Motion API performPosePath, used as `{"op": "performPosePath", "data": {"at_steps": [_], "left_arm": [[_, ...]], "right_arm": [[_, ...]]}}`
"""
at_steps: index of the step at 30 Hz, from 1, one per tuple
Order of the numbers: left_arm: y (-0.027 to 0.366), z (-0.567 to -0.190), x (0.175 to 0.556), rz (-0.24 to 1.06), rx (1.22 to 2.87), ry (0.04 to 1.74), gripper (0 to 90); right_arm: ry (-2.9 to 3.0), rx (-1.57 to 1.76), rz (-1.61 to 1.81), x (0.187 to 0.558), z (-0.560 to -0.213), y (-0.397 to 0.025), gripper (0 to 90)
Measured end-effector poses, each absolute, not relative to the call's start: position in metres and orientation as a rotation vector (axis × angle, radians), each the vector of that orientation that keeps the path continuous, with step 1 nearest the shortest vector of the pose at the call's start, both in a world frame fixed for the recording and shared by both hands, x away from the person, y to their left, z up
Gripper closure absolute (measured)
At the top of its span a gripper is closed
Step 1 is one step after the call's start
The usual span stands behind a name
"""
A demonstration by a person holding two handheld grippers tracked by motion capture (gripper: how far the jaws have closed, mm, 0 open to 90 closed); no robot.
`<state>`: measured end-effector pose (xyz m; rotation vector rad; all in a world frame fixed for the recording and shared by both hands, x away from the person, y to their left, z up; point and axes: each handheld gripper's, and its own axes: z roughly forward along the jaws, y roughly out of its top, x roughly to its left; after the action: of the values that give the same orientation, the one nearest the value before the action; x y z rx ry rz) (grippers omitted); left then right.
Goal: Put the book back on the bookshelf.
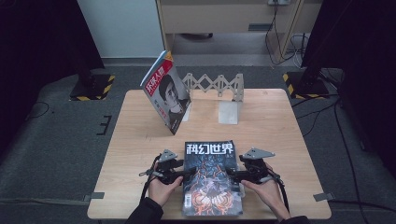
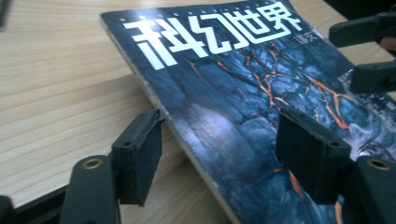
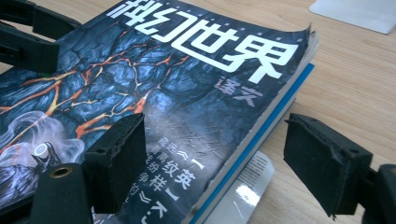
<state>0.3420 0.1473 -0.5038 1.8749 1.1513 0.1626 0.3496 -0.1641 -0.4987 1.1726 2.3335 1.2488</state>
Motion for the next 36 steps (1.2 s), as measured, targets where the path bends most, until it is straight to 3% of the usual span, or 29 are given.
{"op": "performPosePath", "data": {"at_steps": [20,27,36], "left_arm": [[0.143,-0.512,0.354,0.015,1.819,1.188,27.3],[0.143,-0.493,0.342,0.079,1.847,1.127,45.0],[0.141,-0.486,0.351,-0.008,1.848,1.076,51.9]], "right_arm": [[2.339,1.193,1.294,0.351,-0.503,-0.157,21.6],[2.339,1.188,1.301,0.352,-0.504,-0.158,21.5],[2.346,1.179,1.308,0.353,-0.504,-0.159,21.6]]}}
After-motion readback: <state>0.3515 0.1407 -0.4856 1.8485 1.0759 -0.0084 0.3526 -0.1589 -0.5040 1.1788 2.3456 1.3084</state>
